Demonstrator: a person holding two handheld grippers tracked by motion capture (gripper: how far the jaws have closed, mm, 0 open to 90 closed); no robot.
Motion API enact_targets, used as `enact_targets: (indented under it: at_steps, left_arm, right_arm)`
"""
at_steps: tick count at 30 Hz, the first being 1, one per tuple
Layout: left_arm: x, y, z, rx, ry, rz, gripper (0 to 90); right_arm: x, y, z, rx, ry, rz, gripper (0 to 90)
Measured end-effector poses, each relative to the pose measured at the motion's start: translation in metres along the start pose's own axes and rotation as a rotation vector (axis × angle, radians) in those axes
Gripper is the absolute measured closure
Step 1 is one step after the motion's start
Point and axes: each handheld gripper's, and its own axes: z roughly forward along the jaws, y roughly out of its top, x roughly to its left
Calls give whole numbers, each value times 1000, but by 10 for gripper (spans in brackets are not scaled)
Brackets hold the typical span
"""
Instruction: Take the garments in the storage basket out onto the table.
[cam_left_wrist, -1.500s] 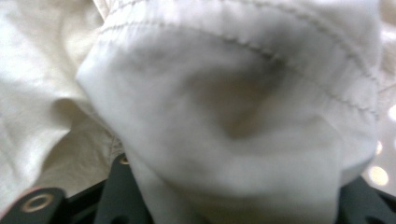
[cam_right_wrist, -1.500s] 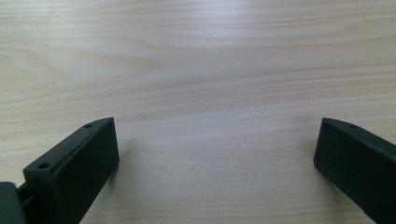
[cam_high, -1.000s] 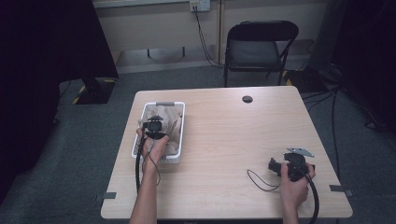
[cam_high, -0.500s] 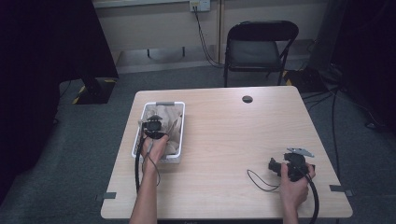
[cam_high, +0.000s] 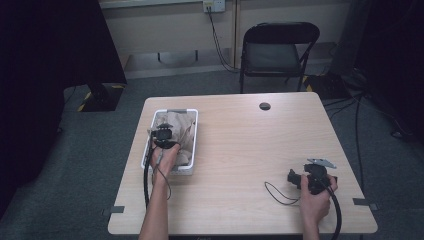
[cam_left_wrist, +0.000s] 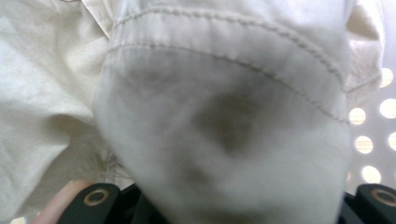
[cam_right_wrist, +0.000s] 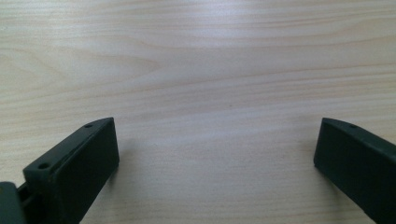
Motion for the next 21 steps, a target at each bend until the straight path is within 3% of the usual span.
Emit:
enact_targets:
  at_steps: [10, 21]
  left_arm:
    - [1, -4, -3, -27, -25, -4, 751]
    - [2, -5, -22, -102, -54, -15, 751]
  right_arm:
    - [0, 0, 0, 0, 0, 0, 0]
    - [0, 0, 0, 0, 0, 0, 0]
